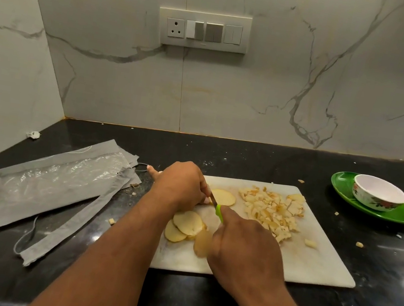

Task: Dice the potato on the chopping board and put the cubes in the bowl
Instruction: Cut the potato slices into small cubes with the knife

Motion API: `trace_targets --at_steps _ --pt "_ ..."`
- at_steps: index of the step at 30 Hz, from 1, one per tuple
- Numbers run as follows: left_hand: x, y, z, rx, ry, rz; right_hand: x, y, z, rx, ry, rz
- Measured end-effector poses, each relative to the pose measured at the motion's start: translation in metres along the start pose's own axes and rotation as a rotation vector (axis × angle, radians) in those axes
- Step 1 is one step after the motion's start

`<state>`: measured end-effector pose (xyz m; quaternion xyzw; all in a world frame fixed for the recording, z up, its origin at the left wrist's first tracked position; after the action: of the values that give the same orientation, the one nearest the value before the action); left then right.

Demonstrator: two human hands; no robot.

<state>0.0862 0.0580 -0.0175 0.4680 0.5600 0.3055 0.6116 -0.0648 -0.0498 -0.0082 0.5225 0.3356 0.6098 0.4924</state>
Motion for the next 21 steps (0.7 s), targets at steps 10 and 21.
trace_targets --at_steps 10,21 --pt "0.0 0.001 0.004 0.02 -0.025 0.034 -0.02 0.021 -0.05 0.037 0.002 0.004" --pt "-0.055 -0.015 -0.026 -0.096 -0.141 0.2 -0.082 0.017 -0.054 -0.303 -0.137 0.507"
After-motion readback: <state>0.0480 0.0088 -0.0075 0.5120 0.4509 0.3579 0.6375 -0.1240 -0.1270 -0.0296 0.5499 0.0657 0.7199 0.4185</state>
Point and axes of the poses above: each hand's wrist, its own z-axis towards the middle knuckle, its own y-axis out of the back of the hand, x = y × z, the point moved 5 cm from there along z, towards the middle knuckle, and after that the axes turned 4 degrees about x, right-handed, at the moved point
